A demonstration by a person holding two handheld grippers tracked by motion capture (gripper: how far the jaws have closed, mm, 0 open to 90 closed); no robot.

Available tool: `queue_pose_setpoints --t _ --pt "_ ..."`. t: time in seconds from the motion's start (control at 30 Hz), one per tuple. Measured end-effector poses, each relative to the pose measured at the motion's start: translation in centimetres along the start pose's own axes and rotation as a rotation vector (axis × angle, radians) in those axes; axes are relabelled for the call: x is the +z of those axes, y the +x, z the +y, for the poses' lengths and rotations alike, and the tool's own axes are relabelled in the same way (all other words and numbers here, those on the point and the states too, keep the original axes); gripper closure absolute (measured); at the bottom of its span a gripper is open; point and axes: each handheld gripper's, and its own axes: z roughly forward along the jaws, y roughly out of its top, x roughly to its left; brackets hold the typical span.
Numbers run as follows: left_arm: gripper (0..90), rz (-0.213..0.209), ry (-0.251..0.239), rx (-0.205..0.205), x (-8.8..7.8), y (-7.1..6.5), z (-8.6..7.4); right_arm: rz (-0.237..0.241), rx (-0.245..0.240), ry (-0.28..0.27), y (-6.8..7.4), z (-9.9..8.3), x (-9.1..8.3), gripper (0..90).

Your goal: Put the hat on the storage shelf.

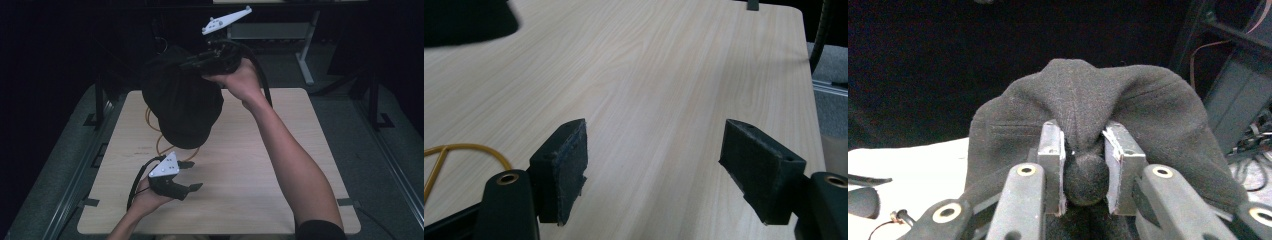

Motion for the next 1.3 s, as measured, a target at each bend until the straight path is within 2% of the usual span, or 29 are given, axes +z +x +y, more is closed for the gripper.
queue_pose_setpoints --t 0.27,0.4,0.67,0.8,0.93,1.07,1.27,1.3 --pt "26.6 -0.022 -0.002 0.006 0.3 -0.2 0.1 0.019 0.024 0.078 -0.8 0.5 3.2 72.4" --pt "26.6 -0.021 0.022 0.037 0.6 -0.6 0.3 0.013 0.034 0.114 -1.2 0.3 4.9 72.4" --pt "26.6 -0.036 0.035 0.047 1.1 -0.7 0.2 0.018 0.070 0.138 -1.9 0.1 6.9 72.3" --pt "26.7 -0.033 0.023 0.054 1.2 -0.9 0.2 0.021 0.088 0.153 -2.1 -0.2 7.9 72.2" --pt "26.7 -0.036 0.029 0.061 1.3 -0.9 0.3 0.020 0.087 0.163 -2.2 -0.3 8.6 72.1" --pt "26.7 -0.039 0.041 0.074 1.4 -1.0 0.3 0.022 0.088 0.184 -2.1 -0.6 9.9 72.0" --pt "26.7 -0.035 0.033 0.073 1.4 -1.0 0.3 0.020 0.066 0.208 -2.0 -0.9 11.3 71.6" --pt "26.7 -0.036 0.037 0.074 1.4 -1.0 0.3 0.020 0.075 0.211 -1.9 -0.9 11.4 71.6"
